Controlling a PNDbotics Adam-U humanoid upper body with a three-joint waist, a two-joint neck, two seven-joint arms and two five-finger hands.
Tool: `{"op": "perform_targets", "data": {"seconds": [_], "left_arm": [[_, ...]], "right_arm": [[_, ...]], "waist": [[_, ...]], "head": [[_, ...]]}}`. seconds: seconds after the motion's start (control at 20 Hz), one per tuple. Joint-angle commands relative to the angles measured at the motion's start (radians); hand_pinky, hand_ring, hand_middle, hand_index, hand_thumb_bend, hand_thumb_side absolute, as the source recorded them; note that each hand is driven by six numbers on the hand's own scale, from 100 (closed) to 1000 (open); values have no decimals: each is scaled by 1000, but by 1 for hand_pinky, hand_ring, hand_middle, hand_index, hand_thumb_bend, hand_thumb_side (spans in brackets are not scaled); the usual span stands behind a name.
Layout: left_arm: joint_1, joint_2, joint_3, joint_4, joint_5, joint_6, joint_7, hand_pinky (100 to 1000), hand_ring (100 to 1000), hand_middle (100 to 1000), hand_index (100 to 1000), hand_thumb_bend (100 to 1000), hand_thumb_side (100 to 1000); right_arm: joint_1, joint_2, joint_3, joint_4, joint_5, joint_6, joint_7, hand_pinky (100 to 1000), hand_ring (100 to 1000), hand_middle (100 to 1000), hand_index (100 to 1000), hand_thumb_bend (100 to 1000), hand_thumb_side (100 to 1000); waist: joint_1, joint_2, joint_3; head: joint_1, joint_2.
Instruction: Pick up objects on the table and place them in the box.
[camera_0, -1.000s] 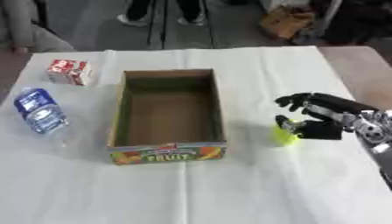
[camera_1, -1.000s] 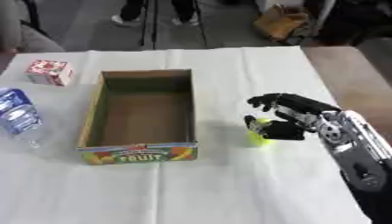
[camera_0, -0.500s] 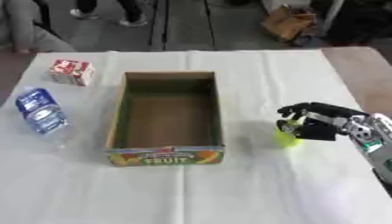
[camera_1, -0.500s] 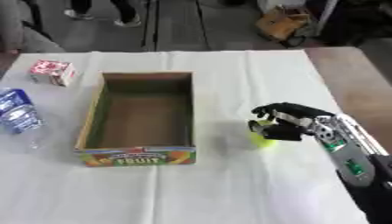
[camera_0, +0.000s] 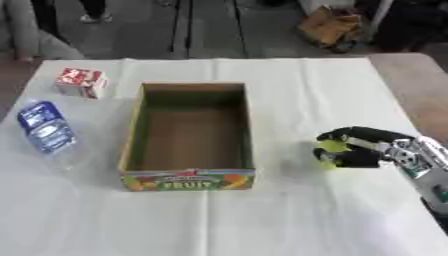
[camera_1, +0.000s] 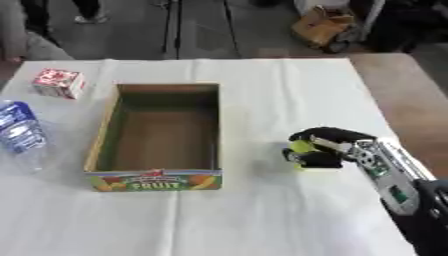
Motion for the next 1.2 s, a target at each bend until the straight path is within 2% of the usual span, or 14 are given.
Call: {"op": "perform_targets", "data": {"seconds": [0.05, 0.15, 0.2, 0.35, 0.4, 0.45, 0.5, 0.65, 0.75, 0.8, 0.85, 0.9, 0.95, 1.2], "left_arm": [[-8, 22, 3, -20, 4, -2, 0, 460, 901, 838, 826, 387, 858], [-8, 22, 3, -20, 4, -2, 0, 460, 901, 838, 826, 387, 857], [-8, 23, 3, -20, 4, -2, 0, 460, 901, 838, 825, 387, 858], [-7, 22, 2, -20, 4, -2, 0, 460, 902, 838, 825, 387, 859], [-7, 22, 3, -20, 4, -1, 0, 460, 902, 838, 825, 387, 858], [-7, 23, 3, -20, 4, -2, 0, 460, 902, 838, 825, 387, 858], [-7, 23, 3, -20, 4, -2, 0, 460, 902, 838, 825, 388, 858], [-7, 23, 4, -20, 4, -2, 1, 460, 902, 838, 825, 388, 858], [-6, 23, 4, -20, 4, -2, 2, 460, 902, 838, 825, 388, 858], [-6, 23, 4, -20, 4, -2, 2, 460, 902, 838, 825, 387, 859], [-6, 23, 4, -20, 4, -2, 2, 460, 902, 838, 825, 387, 859], [-6, 23, 4, -20, 4, -2, 3, 460, 902, 838, 825, 387, 859], [-7, 23, 4, -20, 4, -1, 3, 460, 902, 838, 825, 387, 859], [-6, 24, 4, -20, 4, -1, 5, 461, 902, 838, 825, 387, 859]], "right_arm": [[1, -26, 8, 2, 14, -14, 14, 789, 893, 905, 992, 275, 1000], [4, -30, 12, -3, 17, -20, 31, 792, 896, 910, 994, 285, 1000], [7, -37, 19, -8, 23, -27, 46, 806, 918, 956, 1000, 411, 1000], [15, -48, 32, -30, 55, -49, 98, 780, 908, 963, 998, 484, 1000], [17, -48, 31, -36, 63, -52, 108, 652, 827, 950, 984, 450, 827], [19, -46, 30, -40, 67, -54, 111, 652, 827, 950, 984, 450, 827], [20, -45, 27, -42, 69, -52, 109, 422, 609, 905, 933, 387, 335], [22, -42, 22, -45, 80, -38, 67, 381, 567, 892, 918, 379, 352], [20, -41, 18, -53, 82, -36, 21, 324, 511, 844, 869, 309, 360], [19, -40, 17, -54, 81, -37, -5, 296, 480, 813, 826, 155, 368], [18, -40, 16, -56, 79, -38, -36, 296, 480, 807, 826, 223, 336], [18, -40, 16, -56, 78, -40, -61, 293, 466, 794, 789, 154, 347], [17, -39, 16, -55, 74, -44, -87, 293, 466, 791, 789, 188, 320], [11, -36, 8, -54, 64, -57, -186, 286, 444, 765, 767, 122, 248]], "waist": [[0, -16, -2], [-1, -17, -2], [-1, -17, -2], [-2, -17, -3], [-2, -17, -3], [-2, -17, -4], [-2, -17, -4], [-1, -17, -4], [-1, -18, -5], [-1, -18, -5], [-2, -18, -5], [-2, -19, -5], [-2, -19, -5], [-3, -21, -7]], "head": [[-1, 2], [-1, 2], [-2, 3], [-2, 5], [-1, 5], [-1, 5], [0, 5], [-1, 6], [0, 7], [-1, 7], [-1, 6], [-1, 6], [-1, 6], [-1, 7]]}}
